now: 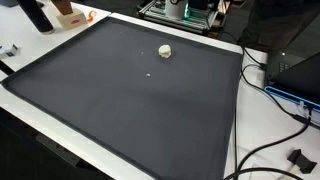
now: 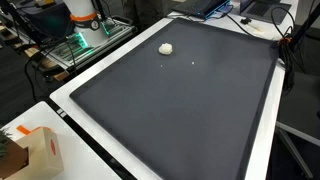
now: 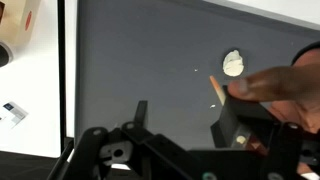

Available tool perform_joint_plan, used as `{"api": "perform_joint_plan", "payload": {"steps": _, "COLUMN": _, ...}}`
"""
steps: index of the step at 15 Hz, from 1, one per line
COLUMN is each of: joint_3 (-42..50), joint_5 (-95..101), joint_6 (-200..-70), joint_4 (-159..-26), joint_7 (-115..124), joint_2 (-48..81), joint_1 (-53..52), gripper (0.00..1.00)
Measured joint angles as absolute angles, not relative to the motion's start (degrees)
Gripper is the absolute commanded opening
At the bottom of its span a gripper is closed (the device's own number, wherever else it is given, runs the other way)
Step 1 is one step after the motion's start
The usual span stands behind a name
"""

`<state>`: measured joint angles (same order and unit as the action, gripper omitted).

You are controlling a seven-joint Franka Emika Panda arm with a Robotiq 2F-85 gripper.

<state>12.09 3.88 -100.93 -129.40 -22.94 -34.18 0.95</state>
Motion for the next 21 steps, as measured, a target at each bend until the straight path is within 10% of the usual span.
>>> {"api": "perform_joint_plan", "payload": {"steps": 2, "joint_3": 12.1, "joint_5": 3.9, "joint_6": -100.9, "joint_4": -129.4, "joint_7": -22.9, "joint_2": -34.2, "joint_1": 1.0, "gripper": 1.0}}
{"api": "perform_joint_plan", "payload": {"steps": 3, "joint_3": 12.0, "joint_5": 3.9, "joint_6": -100.9, "joint_4": -129.4, "joint_7": -22.9, "joint_2": -34.2, "joint_1": 1.0, "gripper": 0.78}}
{"api": "perform_joint_plan", "payload": {"steps": 13, "joint_3": 11.1, "joint_5": 3.6, "joint_6": -100.9, "joint_4": -129.1, "joint_7": -22.9, "joint_2": -34.2, "joint_1": 0.9, "gripper": 0.04}}
{"api": "perform_joint_plan", "payload": {"steps": 21, "joint_3": 10.8, "joint_5": 3.6, "joint_6": -100.9, "joint_4": -129.1, "joint_7": -22.9, "joint_2": -34.2, "joint_1": 0.9, "gripper": 0.13}}
